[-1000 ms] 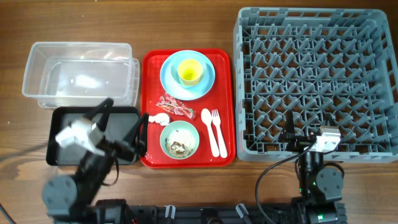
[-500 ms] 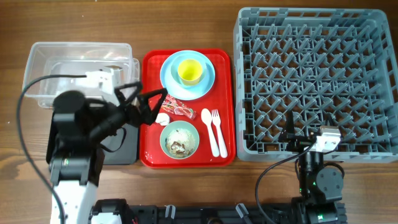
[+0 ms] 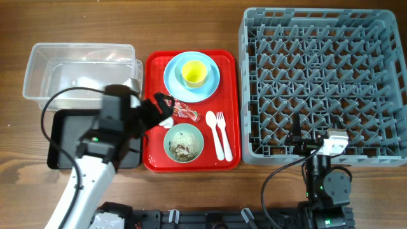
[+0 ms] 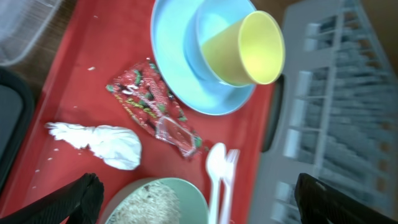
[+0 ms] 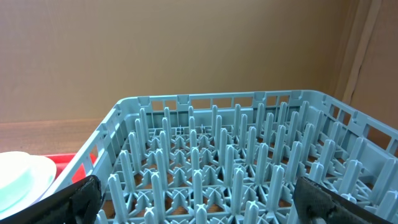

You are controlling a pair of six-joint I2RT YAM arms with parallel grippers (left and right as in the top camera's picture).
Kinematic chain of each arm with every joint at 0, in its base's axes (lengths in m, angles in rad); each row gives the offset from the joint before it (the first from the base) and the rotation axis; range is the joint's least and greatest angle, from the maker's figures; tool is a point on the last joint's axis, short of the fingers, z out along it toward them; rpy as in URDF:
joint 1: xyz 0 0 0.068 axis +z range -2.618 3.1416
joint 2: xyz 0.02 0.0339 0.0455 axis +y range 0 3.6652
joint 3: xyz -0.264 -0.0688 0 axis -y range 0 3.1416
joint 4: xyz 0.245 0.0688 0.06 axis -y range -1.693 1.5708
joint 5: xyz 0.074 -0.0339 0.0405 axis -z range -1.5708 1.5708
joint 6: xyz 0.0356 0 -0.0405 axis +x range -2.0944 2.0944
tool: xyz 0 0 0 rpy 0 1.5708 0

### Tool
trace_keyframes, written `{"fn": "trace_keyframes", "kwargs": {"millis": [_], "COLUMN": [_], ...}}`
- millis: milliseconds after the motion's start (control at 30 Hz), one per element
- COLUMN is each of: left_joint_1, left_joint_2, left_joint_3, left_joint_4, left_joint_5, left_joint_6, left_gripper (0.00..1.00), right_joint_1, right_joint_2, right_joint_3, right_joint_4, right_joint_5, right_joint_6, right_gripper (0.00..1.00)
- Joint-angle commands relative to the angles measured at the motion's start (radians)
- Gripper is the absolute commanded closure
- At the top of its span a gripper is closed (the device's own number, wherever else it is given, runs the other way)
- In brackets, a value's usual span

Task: Sort waste into correct bins and load items into the dishwasher rack
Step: 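Reach the left gripper to the white tissue on the red tray, then grasp the white tissue and drop it into the clear bin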

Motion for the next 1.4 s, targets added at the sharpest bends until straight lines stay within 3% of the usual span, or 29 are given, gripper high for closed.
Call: {"fn": "trace_keyframes", "kwargs": {"millis": [0, 100, 133, 167, 200, 233, 333, 500, 733, 1033, 1233, 1367], "left_joint_1": [-0.174, -0.258, -0.273, -0.283, -0.287, -0.288, -0.288, -0.287, -0.286, -0.286, -0.286, -0.286], "left_joint_2": [-0.014, -0.009, -0.005, -0.002, 0.001, 0.006, 0.039, 0.157, 0.36, 0.431, 0.431, 0.429], "left_joint_3": [0.01, 0.008, 0.008, 0.008, 0.008, 0.008, 0.008, 0.008, 0.008, 0.008, 0.008, 0.008], "left_joint_4": [-0.006, -0.021, -0.012, -0.01, -0.011, -0.017, -0.064, -0.052, 0.021, 0.035, 0.039, 0.046], "left_joint_5": [-0.383, -0.483, -0.505, -0.524, -0.533, -0.532, -0.532, -0.533, -0.531, -0.506, -0.506, -0.506], "left_joint_6": [-0.084, -0.082, -0.082, -0.086, -0.096, -0.142, -0.315, -0.354, -0.381, -0.381, -0.381, -0.381], "left_gripper": [0.0, 0.0, 0.17, 0.49, 0.69, 0.73, 0.64, 0.45, 0.42, 0.52, 0.83, 0.92], "right_joint_1": [0.004, 0.004, 0.004, 0.004, 0.004, 0.004, 0.004, 0.004, 0.004, 0.004, 0.004, 0.004], "right_joint_2": [-0.005, -0.005, -0.005, -0.005, -0.005, -0.005, -0.005, -0.005, -0.005, -0.005, -0.005, -0.005], "right_joint_3": [-0.001, -0.001, -0.001, -0.001, -0.001, -0.001, -0.001, -0.001, -0.001, -0.001, -0.001, -0.001], "right_joint_4": [0.006, 0.006, 0.006, 0.006, 0.006, 0.006, 0.006, 0.006, 0.006, 0.006, 0.006, 0.006], "right_joint_5": [0.017, 0.017, 0.017, 0.017, 0.017, 0.017, 0.017, 0.017, 0.017, 0.017, 0.017, 0.017], "right_joint_6": [0.012, 0.011, 0.012, 0.012, 0.012, 0.011, 0.012, 0.011, 0.012, 0.012, 0.012, 0.012], "right_gripper": [0.0, 0.0, 0.0, 0.0, 0.0, 0.0, 0.0, 0.0, 0.0, 0.0, 0.0, 0.0]}}
